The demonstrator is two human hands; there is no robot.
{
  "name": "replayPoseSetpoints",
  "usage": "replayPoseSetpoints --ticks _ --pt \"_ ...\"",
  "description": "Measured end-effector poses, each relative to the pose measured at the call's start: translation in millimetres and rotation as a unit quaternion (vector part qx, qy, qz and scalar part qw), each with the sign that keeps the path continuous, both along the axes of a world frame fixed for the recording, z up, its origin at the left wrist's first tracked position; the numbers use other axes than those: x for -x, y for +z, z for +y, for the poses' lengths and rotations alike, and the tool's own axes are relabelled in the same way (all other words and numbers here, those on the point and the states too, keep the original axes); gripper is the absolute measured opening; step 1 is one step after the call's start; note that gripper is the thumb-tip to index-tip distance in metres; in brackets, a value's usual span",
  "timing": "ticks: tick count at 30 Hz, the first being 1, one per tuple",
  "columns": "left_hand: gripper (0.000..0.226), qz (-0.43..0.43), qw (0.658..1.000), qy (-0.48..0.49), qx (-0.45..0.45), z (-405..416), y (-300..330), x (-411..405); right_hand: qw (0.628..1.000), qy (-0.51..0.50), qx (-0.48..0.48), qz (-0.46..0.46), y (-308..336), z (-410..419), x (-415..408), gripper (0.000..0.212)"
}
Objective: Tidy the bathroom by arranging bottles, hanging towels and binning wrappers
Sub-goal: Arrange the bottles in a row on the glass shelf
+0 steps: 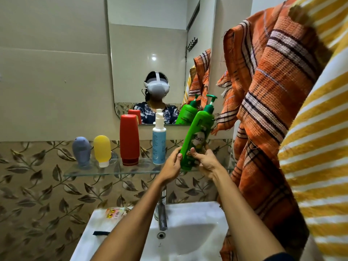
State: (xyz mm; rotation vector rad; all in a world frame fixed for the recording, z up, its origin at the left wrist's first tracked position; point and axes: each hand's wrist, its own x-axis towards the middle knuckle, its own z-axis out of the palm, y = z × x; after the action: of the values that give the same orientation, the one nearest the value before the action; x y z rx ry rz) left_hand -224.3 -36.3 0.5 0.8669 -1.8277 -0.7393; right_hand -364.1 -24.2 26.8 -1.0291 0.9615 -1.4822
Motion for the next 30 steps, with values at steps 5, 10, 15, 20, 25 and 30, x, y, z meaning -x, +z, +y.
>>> replayPoseSetpoints --ticks 5,10,15,20,25,30 --pt "0.036 0.015 1.0 -0.002 -0.016 -12 10 12 0.991 -0.046 0.051 0.116 13 -3 3 0.072" --pt "0.043 0.02 0.998 0.0 -0.058 -23 8 19 0.98 -0.049 0.075 0.179 15 -18 3 0.077" --pt "0.039 -0.026 0.998 0.035 -0.055 -36 10 23 0.984 -0.052 0.047 0.161 6 -37 8 0.07" --pt "0.036 -0.045 0.996 0.062 -0.043 -44 6 29 0.986 -0.04 0.047 0.155 2 -46 10 0.066" --pt "0.037 -0.036 0.996 0.07 -0.039 -44 1 33 0.987 -0.035 0.057 0.144 -1 -49 13 0.065" --pt "0.036 -0.028 0.995 0.078 -0.047 -42 3 33 0.99 -0.05 0.042 0.125 0 -46 9 0.064"
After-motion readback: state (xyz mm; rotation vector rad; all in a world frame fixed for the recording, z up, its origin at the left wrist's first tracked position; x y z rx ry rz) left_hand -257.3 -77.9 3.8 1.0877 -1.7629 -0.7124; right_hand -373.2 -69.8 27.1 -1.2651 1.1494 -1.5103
